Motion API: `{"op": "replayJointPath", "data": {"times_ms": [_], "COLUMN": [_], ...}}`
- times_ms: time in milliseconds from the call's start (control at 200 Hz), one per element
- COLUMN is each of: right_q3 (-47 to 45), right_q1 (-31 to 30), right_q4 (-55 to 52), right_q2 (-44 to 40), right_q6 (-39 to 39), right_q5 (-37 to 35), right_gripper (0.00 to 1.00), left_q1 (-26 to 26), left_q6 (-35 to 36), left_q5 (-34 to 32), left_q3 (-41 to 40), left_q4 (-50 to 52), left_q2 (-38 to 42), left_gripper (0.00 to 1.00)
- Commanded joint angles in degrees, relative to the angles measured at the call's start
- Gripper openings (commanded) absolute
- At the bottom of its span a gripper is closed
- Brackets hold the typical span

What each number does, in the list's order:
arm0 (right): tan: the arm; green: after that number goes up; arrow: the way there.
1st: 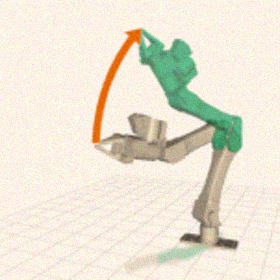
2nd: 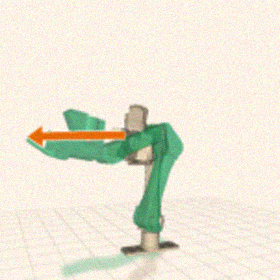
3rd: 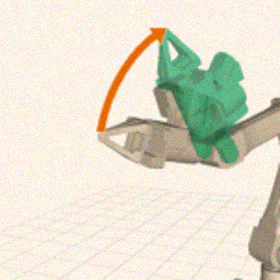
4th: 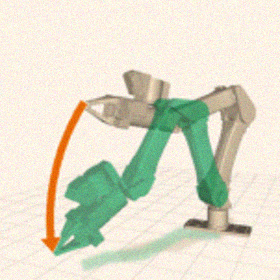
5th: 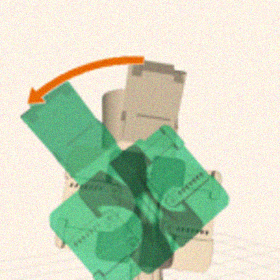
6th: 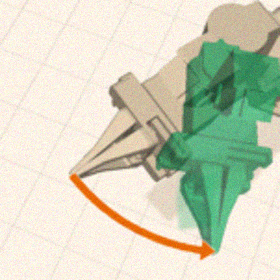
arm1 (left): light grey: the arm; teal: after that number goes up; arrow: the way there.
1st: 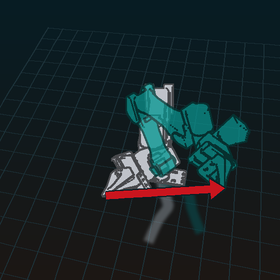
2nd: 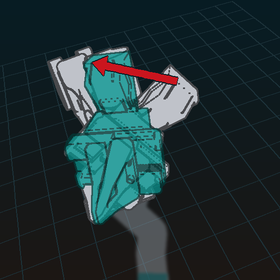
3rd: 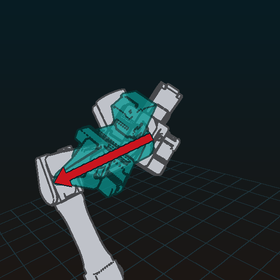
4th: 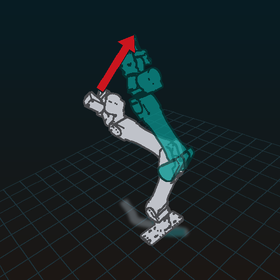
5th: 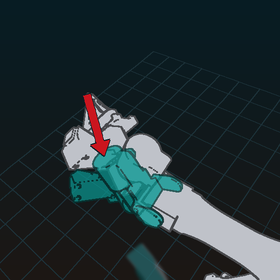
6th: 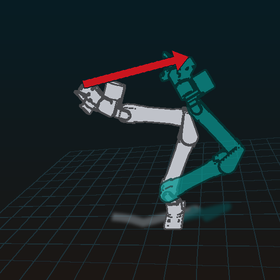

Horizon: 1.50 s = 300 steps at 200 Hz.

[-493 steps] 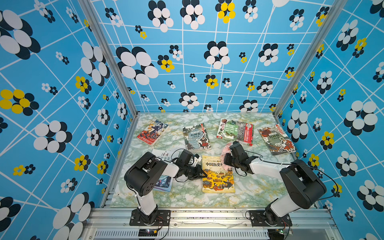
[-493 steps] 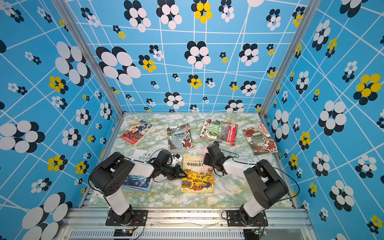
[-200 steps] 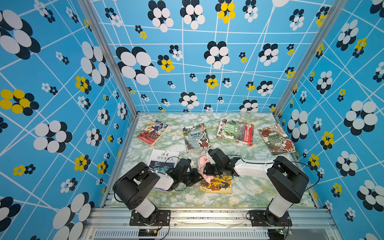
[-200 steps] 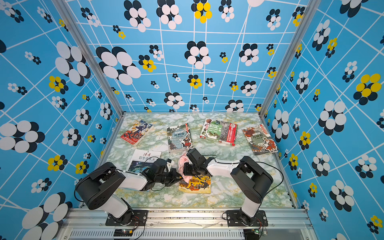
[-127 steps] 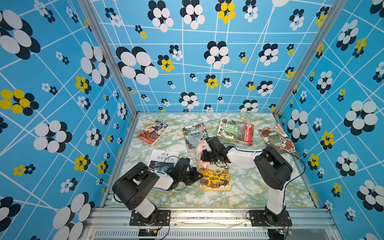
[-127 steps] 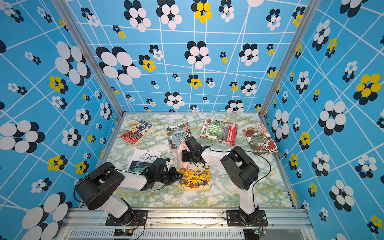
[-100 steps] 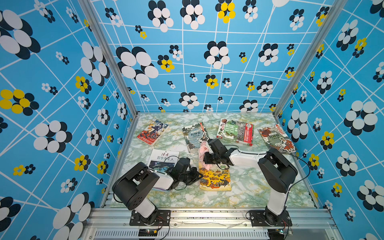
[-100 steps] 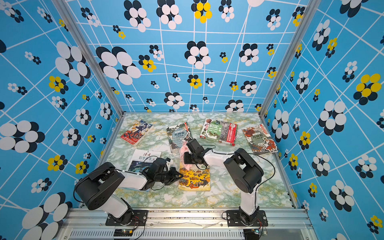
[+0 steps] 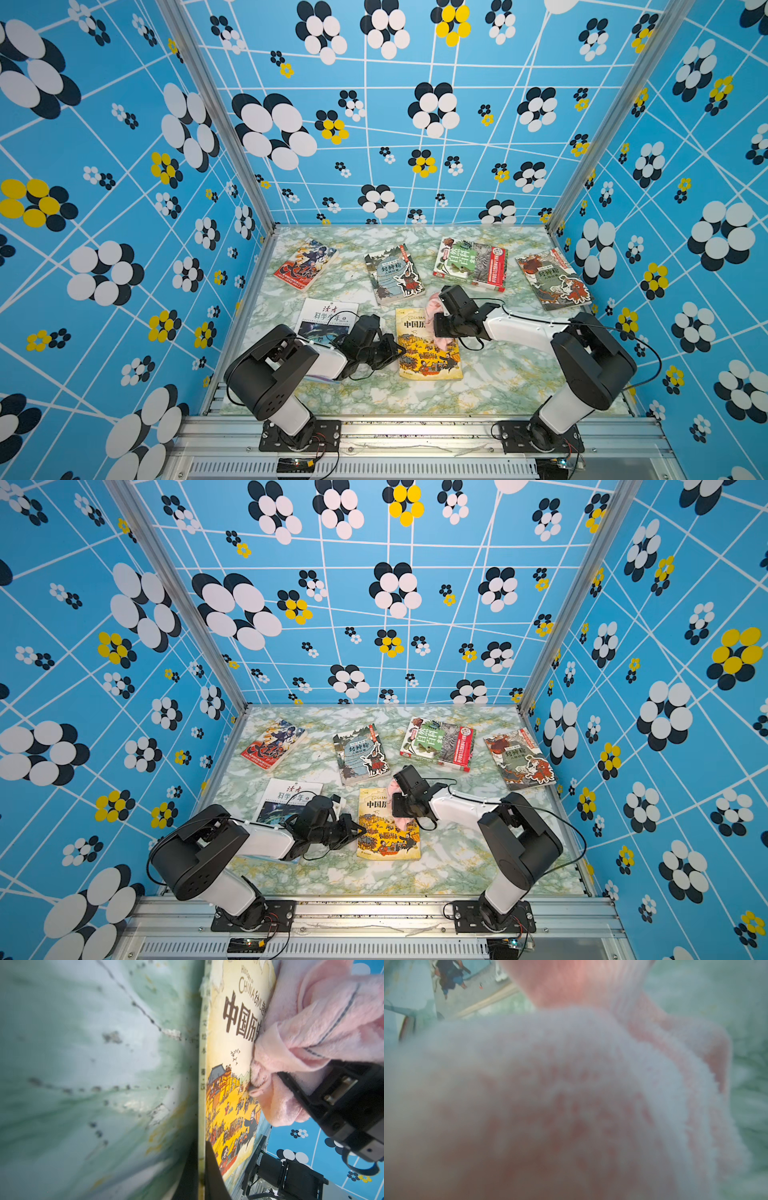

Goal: Wipe the cover of the book
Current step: Wipe the dirt from the cover of the book.

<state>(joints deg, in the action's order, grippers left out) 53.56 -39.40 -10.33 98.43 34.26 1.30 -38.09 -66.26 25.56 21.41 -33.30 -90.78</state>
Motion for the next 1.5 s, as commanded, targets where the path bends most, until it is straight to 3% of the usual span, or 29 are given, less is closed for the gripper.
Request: {"op": "replayJointPath", "data": {"times_ms": [0,70,180,405,510,580,770,940,1045,1295,1395,1495], "right_q3": [5.87,8.49,3.66,-13.77,-15.0,-13.72,0.29,9.15,7.22,-11.12,-13.31,-13.83], "right_q1": [-7.13,-11.07,-10.23,6.22,8.02,5.99,-8.01,-10.46,-7.57,9.84,10.25,6.04], "right_q4": [-5.62,-5.48,-3.21,-5.63,-6.4,-3.99,-1.02,0.56,0.31,2.1,-0.74,-5.97], "right_q2": [7.51,9.58,7.9,-1.39,-3.15,-2.05,5.91,12.75,12.9,4.13,-1.16,-5.37], "right_q6": [0.58,0.83,3.01,8.04,9.5,10.16,8.35,7.96,8.47,9.33,6.88,5.21], "right_q5": [0.31,1.98,1.68,-5.93,-8.61,-6.0,-2.44,1.05,-0.11,-2.65,-3.81,-4.22], "right_gripper": [0.0,0.0,0.0,0.0,0.0,0.0,0.0,0.0,0.0,0.0,0.0,0.0], "left_q1": [0.14,0.12,0.12,0.12,0.12,0.12,0.05,-0.04,-0.14,-0.14,-0.12,-0.14], "left_q6": [0.96,0.69,0.53,0.17,0.16,0.17,-0.26,-0.39,-0.63,-0.67,-0.89,-1.06], "left_q5": [-1.31,-1.3,-1.33,-0.61,-0.43,-0.25,-0.05,0.35,0.06,-1.3,-1.78,-2.09], "left_q3": [-0.13,-0.36,-0.52,-0.62,-0.63,-0.67,-0.76,-0.45,-0.5,-0.79,-0.55,-0.06], "left_q4": [2.05,1.58,0.81,-0.97,-1.15,-1.41,-1.9,-1.78,-1.43,-0.12,0.15,0.26], "left_q2": [-0.88,-0.98,-1.4,-2.51,-2.69,-2.83,-3.13,-3.52,-3.2,-2.3,-2.47,-2.64], "left_gripper": [0.0,0.0,0.0,0.0,0.0,0.0,0.0,0.0,0.0,0.0,0.0,0.0]}}
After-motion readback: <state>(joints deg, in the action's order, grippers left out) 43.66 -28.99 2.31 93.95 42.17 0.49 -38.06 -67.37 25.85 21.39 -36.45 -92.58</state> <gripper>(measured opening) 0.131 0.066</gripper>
